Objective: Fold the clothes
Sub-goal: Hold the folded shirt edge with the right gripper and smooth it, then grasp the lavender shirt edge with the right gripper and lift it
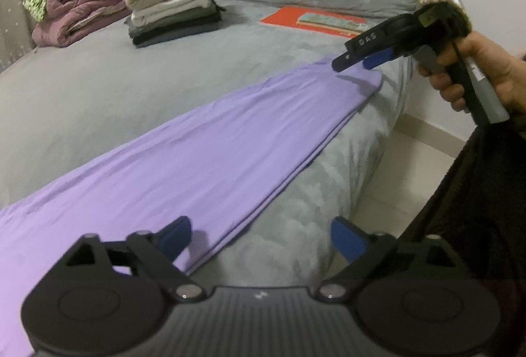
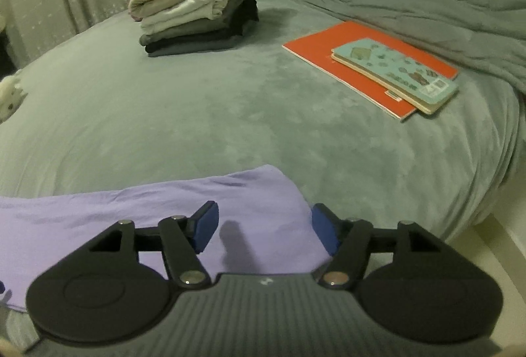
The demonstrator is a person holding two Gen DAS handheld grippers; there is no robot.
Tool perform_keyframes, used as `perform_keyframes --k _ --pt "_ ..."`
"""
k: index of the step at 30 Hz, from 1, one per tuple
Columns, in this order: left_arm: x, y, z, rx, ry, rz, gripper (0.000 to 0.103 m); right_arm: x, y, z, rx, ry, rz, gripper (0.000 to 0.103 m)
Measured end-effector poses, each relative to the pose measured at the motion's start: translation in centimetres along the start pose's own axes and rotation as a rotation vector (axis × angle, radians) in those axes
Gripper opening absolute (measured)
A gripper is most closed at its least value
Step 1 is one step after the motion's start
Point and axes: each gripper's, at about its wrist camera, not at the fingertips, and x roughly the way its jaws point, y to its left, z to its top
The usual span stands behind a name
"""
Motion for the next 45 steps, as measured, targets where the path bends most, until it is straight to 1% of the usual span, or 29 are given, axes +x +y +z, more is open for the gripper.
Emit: perform_keyframes --k 2,6,10,11,15,18,22,25,27,29,30,32,33,34,37,40,45 --pt "0.0 0.1 0.0 -0.012 0.021 0.006 0.099 0.2 0.0 0.0 0.004 0.016 0.001 0.073" --pt "0.0 0.6 -0.2 -0.061 0.065 0.004 0.101 0.4 -0.2 0.4 0.014 0.051 -0.003 0.073" --pt "-0.3 1.2 -0.5 -0.116 0.098 0.010 0.101 0.2 -1.5 1.2 0.068 0.086 0.012 0.073" --pt "-0.5 1.4 -0.6 -0.125 0.102 0.016 0.101 0.1 -1.8 1.4 0.077 0.097 0.002 0.073" --pt "-1.0 2.2 -0.9 -0.171 0.115 0.038 0.102 0.1 -2.9 2.2 0.111 0.140 -0.036 0.073" --pt "-1.2 2.6 -1.1 -0.199 0.118 0.037 0.102 0.3 -3.4 2.4 0.135 0.171 -0.047 0.073" --pt "-1.7 3.0 -1.2 -0.221 0.115 0.042 0.102 1.1 -2.8 2.2 0.129 0.208 -0.060 0.073" --pt "-2.2 3.3 -1.4 -0.232 0.106 0.053 0.102 1.4 -1.6 1.7 0.070 0.206 -0.101 0.071" --pt "-2.6 3.5 -1.6 -0.245 0.098 0.057 0.102 1.6 -0.7 1.4 0.031 0.205 -0.129 0.068" --pt "-3.1 3.9 -1.8 -0.257 0.091 0.061 0.102 1.7 0.1 1.1 -0.005 0.204 -0.154 0.060" --pt "-3.3 4.1 -1.9 -0.263 0.086 0.063 0.102 1.7 0.3 1.1 -0.007 0.204 -0.159 0.058" --pt "-3.6 4.5 -1.9 -0.276 0.077 0.069 0.102 1.7 0.8 1.1 -0.021 0.204 -0.168 0.047" --pt "-3.8 4.6 -2.0 -0.283 0.072 0.071 0.102 1.7 1.1 1.1 -0.032 0.204 -0.173 0.044" --pt "-4.0 4.8 -2.0 -0.290 0.067 0.074 0.102 1.7 1.5 1.1 -0.043 0.203 -0.178 0.037" --pt "-4.4 5.4 -2.2 -0.313 0.052 0.082 0.102 1.6 2.8 1.1 -0.078 0.203 -0.175 0.011" --pt "-4.8 6.2 -2.4 -0.341 0.040 0.089 0.102 1.4 3.9 1.3 -0.086 0.198 -0.171 0.009" --pt "-5.3 7.7 -2.7 -0.406 0.017 0.100 0.102 0.9 6.0 2.0 -0.091 0.187 -0.128 0.008"
